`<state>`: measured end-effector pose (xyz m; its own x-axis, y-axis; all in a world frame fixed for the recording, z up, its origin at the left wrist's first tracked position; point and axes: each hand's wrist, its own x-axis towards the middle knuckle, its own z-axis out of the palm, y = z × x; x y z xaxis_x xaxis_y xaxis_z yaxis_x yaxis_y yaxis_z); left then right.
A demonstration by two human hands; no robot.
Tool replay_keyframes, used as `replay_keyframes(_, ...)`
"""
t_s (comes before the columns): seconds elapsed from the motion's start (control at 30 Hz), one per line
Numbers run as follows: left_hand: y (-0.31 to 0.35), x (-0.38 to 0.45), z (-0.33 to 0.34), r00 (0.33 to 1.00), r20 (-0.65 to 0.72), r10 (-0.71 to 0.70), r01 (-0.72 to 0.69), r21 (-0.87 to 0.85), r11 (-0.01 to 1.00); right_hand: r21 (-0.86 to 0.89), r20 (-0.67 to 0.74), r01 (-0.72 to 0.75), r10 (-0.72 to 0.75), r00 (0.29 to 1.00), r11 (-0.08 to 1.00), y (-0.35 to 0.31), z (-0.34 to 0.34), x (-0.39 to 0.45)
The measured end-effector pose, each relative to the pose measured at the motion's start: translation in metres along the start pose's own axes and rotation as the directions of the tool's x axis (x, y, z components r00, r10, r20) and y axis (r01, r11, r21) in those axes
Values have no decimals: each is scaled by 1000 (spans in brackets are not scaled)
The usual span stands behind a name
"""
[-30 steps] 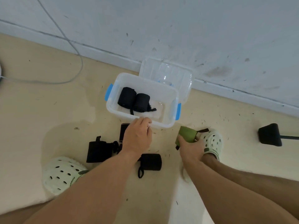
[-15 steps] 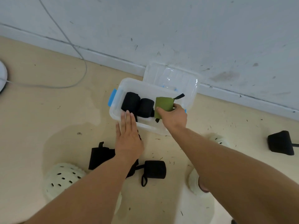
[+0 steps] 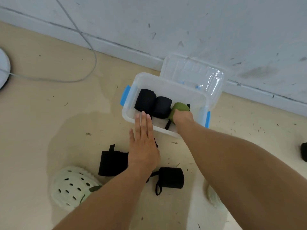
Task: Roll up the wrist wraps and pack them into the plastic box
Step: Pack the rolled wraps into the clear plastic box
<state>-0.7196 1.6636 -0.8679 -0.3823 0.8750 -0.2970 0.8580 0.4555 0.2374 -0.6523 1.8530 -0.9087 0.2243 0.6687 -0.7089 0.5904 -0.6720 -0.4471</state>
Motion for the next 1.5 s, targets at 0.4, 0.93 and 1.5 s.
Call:
replay_keyframes(0.4,2,0,-6,1000,3,-4,5,-28,1000,-229,98,265,-249,964,937,-9,-32,-32)
replay_keyframes(0.93,9,-69,1,862,492,119,-64,-127,990,-428,202,666,-654,729,611,154,-76,-124)
replay_keyframes(1.5,-1,-64,13,971,234,48,12,-248,969,-440,387,542,-394,834,716,194,-56,-108)
